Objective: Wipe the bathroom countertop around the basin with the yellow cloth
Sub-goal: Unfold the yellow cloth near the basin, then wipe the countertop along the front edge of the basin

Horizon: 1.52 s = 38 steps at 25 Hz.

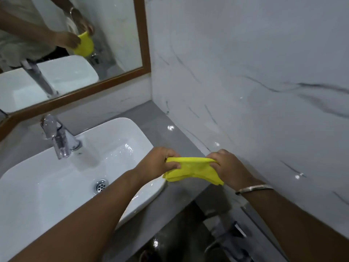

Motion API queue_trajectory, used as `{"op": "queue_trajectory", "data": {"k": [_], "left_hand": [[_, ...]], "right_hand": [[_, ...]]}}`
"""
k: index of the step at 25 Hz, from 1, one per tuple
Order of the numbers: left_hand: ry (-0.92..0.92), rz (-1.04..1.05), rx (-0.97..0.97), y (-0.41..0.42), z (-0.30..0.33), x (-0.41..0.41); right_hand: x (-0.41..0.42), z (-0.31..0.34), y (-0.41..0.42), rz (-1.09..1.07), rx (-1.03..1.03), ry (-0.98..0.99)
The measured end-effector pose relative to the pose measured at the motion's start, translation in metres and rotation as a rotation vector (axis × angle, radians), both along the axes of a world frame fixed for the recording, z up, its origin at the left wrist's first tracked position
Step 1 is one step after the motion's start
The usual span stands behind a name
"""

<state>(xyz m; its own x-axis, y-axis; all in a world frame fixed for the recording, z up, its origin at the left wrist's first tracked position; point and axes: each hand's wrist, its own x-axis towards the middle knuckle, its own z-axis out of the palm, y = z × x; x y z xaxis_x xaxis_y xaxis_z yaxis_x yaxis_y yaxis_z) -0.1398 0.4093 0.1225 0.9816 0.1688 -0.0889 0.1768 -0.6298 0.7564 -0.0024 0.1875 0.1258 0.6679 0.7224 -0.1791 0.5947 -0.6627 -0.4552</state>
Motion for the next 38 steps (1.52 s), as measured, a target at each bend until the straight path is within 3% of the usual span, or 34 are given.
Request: {"op": "queue_trajectory", "data": {"k": [4,7,10,12,15,18,21,25,28,32,35,38], "left_hand": [[-0.014,0.006,0.000,0.034,-0.033,0.036],[0.098,0.017,0.017,0.047,-0.059,0.072],[0.224,0.056,0.138,0.052,-0.076,0.100],[0.170,0.138,0.261,0.052,-0.074,0.096],[-0.005,0.248,0.447,0.044,-0.065,0.047],[0.114,0.197,0.420,0.028,-0.067,-0.002],[0.159,0.100,0.417,0.012,-0.086,-0.009],[0.111,0.145,0.393,0.007,-0.103,-0.007],[0.053,0.157,0.345,0.005,-0.107,-0.008],[0.065,0.126,0.361,0.009,-0.107,-0.007],[0.090,0.104,0.361,0.013,-0.105,-0.007],[0.062,0.096,0.330,0.016,-0.103,-0.010]], "right_hand": [[0.016,-0.023,0.032,-0.156,0.048,0.071],[0.028,-0.056,0.043,-0.166,0.010,0.111],[0.049,-0.099,0.053,-0.132,-0.103,0.103],[0.061,-0.121,0.059,-0.126,-0.220,0.057],[0.062,-0.143,0.062,0.076,-0.324,-0.147],[0.063,-0.166,0.074,0.261,-0.276,-0.273],[0.062,-0.187,0.096,0.323,-0.279,-0.270],[0.069,-0.206,0.110,0.328,-0.358,-0.231],[0.094,-0.212,0.171,0.254,-0.301,-0.246],[0.084,-0.220,0.259,0.528,-0.294,-0.267],[0.036,-0.227,0.205,0.782,-0.162,-0.250],[0.041,-0.225,0.130,0.834,-0.039,-0.300]]}}
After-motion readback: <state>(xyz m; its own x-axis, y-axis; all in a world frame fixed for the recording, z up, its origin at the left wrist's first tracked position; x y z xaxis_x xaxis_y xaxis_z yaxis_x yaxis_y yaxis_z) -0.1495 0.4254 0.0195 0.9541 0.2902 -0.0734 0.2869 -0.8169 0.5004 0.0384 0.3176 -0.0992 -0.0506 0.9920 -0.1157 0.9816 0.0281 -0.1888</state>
